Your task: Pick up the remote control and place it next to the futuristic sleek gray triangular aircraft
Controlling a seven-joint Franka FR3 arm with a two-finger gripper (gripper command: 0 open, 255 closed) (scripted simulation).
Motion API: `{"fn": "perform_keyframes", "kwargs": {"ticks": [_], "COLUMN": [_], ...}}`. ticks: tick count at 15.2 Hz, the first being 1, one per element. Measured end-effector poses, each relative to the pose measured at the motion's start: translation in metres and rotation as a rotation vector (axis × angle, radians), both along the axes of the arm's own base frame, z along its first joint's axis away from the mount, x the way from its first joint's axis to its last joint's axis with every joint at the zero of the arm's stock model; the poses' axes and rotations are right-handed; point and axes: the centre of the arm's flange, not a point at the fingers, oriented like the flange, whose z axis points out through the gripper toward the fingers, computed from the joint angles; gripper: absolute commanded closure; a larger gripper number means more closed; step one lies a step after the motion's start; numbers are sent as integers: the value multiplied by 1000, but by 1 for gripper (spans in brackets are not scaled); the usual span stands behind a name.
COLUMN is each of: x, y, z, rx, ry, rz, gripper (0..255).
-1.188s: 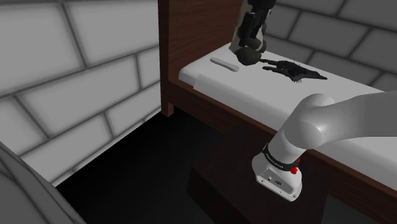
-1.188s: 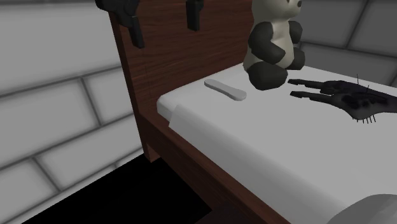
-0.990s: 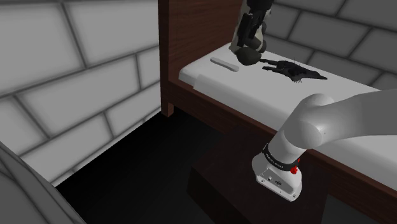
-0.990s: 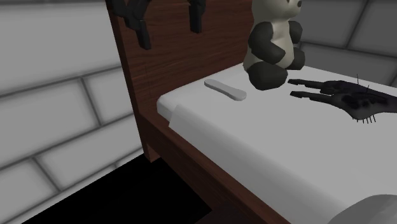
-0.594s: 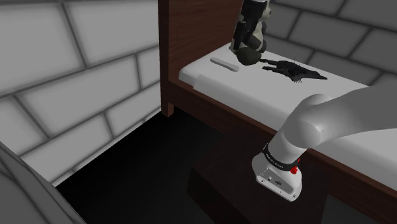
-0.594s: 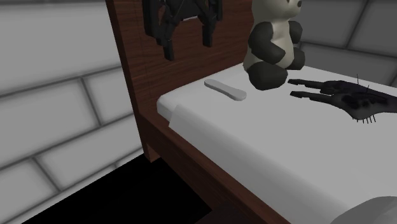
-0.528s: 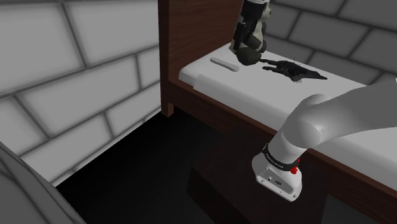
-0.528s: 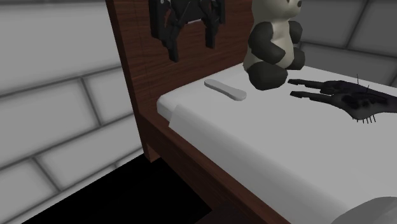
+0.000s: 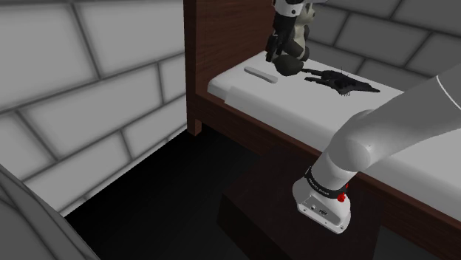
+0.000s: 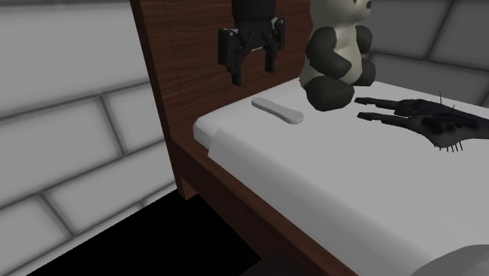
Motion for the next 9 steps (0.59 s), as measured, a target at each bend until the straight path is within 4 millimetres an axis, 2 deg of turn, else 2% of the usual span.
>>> {"fn": "perform_keyframes", "kwargs": {"ticks": [9], "x": [63], "y": [-86], "z": [-58], "rx": [17], "ry": [17], "rz": [0], "gripper": [0]}}
